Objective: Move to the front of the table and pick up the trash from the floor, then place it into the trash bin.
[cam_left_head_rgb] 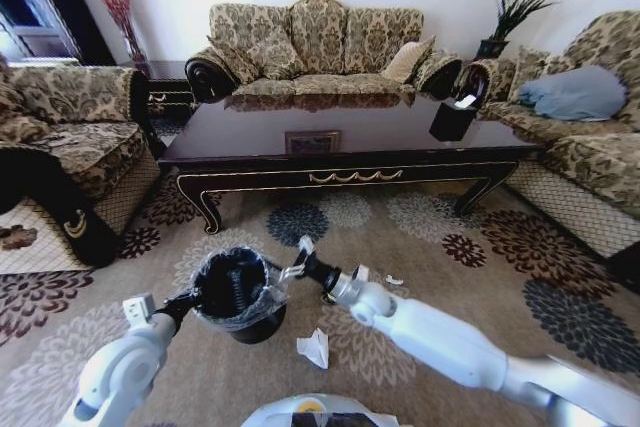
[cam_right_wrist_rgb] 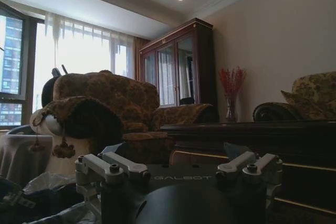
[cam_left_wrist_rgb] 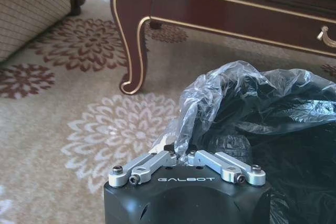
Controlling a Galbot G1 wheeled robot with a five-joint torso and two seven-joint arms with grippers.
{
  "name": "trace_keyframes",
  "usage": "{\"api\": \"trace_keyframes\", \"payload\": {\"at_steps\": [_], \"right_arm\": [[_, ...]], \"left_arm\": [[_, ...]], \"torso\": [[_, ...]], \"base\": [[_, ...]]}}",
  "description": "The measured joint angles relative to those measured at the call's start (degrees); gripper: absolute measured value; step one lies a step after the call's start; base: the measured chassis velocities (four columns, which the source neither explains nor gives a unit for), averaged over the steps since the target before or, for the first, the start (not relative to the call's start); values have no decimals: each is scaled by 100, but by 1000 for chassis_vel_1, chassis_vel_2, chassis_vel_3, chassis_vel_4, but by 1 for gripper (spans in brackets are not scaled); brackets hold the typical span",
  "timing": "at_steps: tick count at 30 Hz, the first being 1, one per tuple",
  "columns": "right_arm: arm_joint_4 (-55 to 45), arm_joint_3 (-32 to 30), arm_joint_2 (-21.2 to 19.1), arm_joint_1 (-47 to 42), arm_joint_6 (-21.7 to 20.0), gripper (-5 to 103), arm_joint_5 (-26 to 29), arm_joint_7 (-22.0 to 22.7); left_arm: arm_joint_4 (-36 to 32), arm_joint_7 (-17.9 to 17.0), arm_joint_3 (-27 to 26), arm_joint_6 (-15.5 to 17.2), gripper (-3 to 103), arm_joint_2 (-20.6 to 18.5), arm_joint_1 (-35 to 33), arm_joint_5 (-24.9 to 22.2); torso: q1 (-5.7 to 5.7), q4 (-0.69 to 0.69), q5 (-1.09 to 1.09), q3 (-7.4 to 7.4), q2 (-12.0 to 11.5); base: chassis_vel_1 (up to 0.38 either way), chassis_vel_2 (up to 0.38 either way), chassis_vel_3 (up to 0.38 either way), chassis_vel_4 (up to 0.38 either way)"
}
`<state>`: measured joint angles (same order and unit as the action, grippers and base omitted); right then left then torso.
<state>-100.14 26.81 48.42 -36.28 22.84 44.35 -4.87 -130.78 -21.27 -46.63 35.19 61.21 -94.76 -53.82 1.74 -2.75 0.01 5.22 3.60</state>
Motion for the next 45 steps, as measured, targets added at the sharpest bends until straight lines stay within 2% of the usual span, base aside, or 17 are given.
{"api": "trace_keyframes", "payload": {"at_steps": [3, 4, 6, 8, 10, 11, 12, 18, 21, 24, 27, 30, 33, 40, 45], "right_arm": [[-68, -470, -130, -323, -229, 100, 2, 485], [16, -861, -200, -635, -306, 100, -221, 682], [110, -1036, -225, -796, -306, 100, -330, 719], [357, -1579, -291, -1338, -330, 100, -628, 894], [435, -1729, -308, -1494, -417, 100, -730, 1025], [532, -1878, -316, -1644, -560, 100, -850, 1232], [693, -2035, -301, -1809, -788, 100, -939, 1627], [1180, -2247, -120, -1998, -1381, 100, -694, 2391], [1506, -2298, -26, -1995, -1485, 100, -713, 2428], [1782, -2325, 20, -1970, -1508, 100, -833, 2248], [2397, -2320, 149, -1850, -1465, 100, -1129, 1802], [2707, -2282, 234, -1768, -1411, 100, -1211, 1618], [3505, -2222, 476, -1520, -1251, 100, -1444, 1313], [4451, -2139, 801, -1136, -1154, 100, -1511, 1209], [5120, -2142, 1198, -838, -1153, 100, -1470, 1386]], "left_arm": [[-22, -36, -33, 18, 4, -83, 18, -88], [-23, -40, -4, 32, 4, -146, 44, -109], [-25, -41, 8, 34, 4, -168, 49, -111], [-40, -49, 50, 46, 4, -260, 89, -145], [-61, -52, 48, 48, 4, -285, 86, -166], [-103, -58, 33, 49, 4, -304, 60, -194], [-196, -71, -20, 49, 4, -315, -15, -231], [-422, -87, -130, 56, 4, -257, -230, -243], [-478, -92, -168, 56, 4, -235, -295, -239], [-509, -95, -192, 57, 4, -227, -334, -237], [-544, -100, -223, 58, 4, -209, -378, -236], [-550, -101, -233, 58, 4, -205, -394, -235], [-551, -105, -262, 60, 4, -211, -422, -240], [-546, -122, -325, 61, 4, -230, -472, -283], [-520, -132, -337, 61, 4, -225, -515, -279]], "torso": [[0, 0, 0, 0, 0], [0, -1, -1, 0, 0], [0, -1, -1, 0, 0], [0, -2, 1, 0, 0], [0, -4, 0, 0, 0], [0, -5, -2, 0, 0], [0, -4, 0, 0, 0], [0, 0, -1, -1, 0], [0, 0, 0, 0, 0], [0, -1, 1, 0, 0], [0, -1, -1, 0, 0], [0, -1, 0, 0, 0], [0, 0, -1, 0, 0], [0, -2, -1, 0, 0], [0, -1, -2, 0, 0]], "base": [[0, 0, 0, 0], [0, 0, 0, 0], [0, 0, 0, 0], [0, 0, 0, 0], [0, 0, 0, 0], [0, 0, 0, 0], [0, 0, 0, 0], [0, 0, 0, 0], [0, 0, 0, 0], [0, 0, 0, 0], [0, 0, 0, 0], [0, 0, 0, 0], [0, 0, 0, 0], [0, 0, 0, 0], [0, 0, 0, 0]]}}
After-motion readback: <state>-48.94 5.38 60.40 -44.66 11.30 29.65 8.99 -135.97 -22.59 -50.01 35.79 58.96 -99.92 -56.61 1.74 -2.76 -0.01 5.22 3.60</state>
